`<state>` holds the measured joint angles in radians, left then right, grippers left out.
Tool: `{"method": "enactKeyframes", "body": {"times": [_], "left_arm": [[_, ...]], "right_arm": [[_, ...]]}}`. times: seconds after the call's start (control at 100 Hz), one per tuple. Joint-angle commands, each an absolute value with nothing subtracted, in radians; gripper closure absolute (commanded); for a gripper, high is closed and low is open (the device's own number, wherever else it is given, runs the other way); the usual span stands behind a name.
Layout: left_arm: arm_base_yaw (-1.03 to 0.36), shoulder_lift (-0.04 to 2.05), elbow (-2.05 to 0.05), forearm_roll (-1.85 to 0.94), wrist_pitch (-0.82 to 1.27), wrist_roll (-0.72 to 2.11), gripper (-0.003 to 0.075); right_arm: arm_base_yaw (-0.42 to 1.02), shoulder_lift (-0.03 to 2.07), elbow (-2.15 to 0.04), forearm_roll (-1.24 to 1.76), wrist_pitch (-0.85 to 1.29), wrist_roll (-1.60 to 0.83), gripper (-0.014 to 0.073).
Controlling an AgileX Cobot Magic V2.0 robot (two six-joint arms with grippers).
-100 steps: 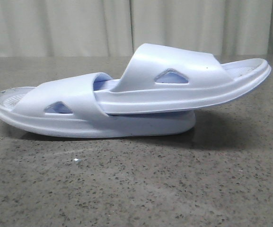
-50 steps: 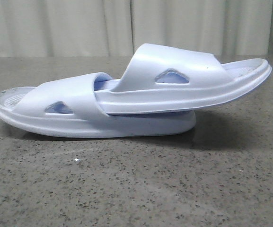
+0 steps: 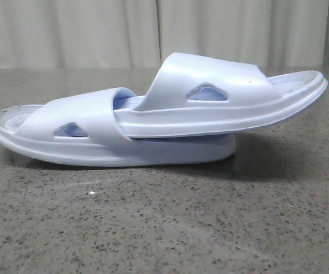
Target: Insert blue slippers together front up
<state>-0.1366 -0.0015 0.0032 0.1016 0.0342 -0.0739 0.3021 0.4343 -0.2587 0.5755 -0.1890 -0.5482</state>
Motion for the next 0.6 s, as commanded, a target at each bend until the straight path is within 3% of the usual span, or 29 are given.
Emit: {"method": "enactKeyframes", "body": {"times": [0.0, 0.59], "left_arm": [[-0.142, -0.011, 0.012, 0.103, -0.041, -0.083, 0.0704], [-0.135, -0.034, 0.012, 0.103, -0.041, -0.083, 0.0704]], "right_arm": [[0.294, 0.434, -0.288, 0.566, -0.259, -0.561, 0.0701], [0.294, 0.434, -0.288, 0.566, -0.259, -0.561, 0.0701]]}}
